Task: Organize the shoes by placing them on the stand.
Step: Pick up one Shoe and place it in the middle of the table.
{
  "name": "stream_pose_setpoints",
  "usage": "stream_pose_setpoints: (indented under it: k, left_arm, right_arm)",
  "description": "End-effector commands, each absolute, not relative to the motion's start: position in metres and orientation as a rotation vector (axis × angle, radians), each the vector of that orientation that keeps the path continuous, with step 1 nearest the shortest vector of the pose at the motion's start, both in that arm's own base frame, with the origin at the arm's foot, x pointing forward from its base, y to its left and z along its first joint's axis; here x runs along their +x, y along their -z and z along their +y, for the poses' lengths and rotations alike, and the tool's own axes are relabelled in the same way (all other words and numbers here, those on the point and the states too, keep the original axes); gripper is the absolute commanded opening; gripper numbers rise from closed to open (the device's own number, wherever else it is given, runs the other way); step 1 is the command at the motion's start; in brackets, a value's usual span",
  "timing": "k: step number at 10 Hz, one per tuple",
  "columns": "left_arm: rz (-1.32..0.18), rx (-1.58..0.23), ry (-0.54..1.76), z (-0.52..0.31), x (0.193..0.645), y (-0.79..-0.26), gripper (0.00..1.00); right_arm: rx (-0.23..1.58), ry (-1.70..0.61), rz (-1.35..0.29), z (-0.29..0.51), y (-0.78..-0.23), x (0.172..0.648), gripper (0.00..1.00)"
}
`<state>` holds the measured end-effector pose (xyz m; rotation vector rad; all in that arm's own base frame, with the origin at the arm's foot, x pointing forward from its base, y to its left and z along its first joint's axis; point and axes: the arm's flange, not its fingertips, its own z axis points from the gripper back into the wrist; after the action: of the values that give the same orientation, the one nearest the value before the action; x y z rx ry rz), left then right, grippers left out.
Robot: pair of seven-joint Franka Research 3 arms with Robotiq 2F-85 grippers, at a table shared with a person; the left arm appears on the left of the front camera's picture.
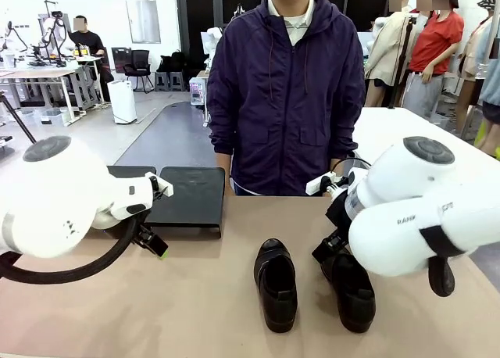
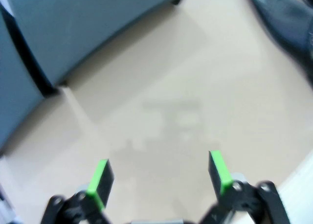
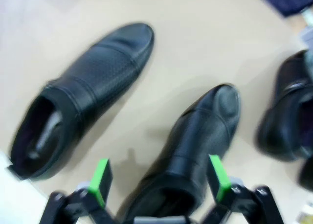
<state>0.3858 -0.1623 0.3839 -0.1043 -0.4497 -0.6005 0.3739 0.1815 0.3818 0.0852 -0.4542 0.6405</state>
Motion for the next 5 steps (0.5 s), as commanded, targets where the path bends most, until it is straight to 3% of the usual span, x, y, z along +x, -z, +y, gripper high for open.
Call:
stream_pose_setpoints:
  k: [1, 5]
  left_arm:
    - [-0.277, -0.259, 0.437, -0.14, 0.359, -0.453, 1.0]
    - [-0.226, -0.521, 0.438, -0.091, 0.306, -0.553, 1.0]
  right_arm:
    - [0.187, -0.518, -0.356, 0.168, -0.451, 0.341, 1.0]
    - [0.37, -0.36, -0.312, 0.127, -0.564, 0.265, 1.0]
